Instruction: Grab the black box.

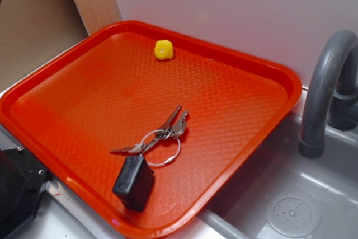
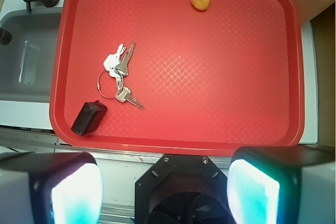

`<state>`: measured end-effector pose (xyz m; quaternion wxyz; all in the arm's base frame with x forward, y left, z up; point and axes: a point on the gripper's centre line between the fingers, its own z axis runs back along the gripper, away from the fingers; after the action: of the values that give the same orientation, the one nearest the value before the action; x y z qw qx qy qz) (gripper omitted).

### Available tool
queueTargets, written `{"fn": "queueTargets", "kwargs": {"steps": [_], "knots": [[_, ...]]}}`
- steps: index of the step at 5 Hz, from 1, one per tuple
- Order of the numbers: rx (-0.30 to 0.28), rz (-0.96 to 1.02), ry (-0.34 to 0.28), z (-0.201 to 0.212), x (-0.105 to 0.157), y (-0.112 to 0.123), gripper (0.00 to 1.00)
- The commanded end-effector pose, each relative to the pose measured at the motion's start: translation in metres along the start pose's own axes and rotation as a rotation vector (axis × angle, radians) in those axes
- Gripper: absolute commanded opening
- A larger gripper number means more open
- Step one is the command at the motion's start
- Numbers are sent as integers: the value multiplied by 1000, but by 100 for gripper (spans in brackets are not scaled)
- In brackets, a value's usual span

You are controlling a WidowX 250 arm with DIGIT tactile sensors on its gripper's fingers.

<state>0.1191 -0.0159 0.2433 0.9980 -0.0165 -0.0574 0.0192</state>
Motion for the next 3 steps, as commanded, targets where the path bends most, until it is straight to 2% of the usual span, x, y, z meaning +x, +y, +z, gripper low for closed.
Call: {"fn": "queueTargets", "kwargs": {"steps": [1,2,3], "knots": [[0,0,0,0,0,0,100],[186,149,23,-51,10,11,100],[204,280,48,-100,-7,6,100]]}}
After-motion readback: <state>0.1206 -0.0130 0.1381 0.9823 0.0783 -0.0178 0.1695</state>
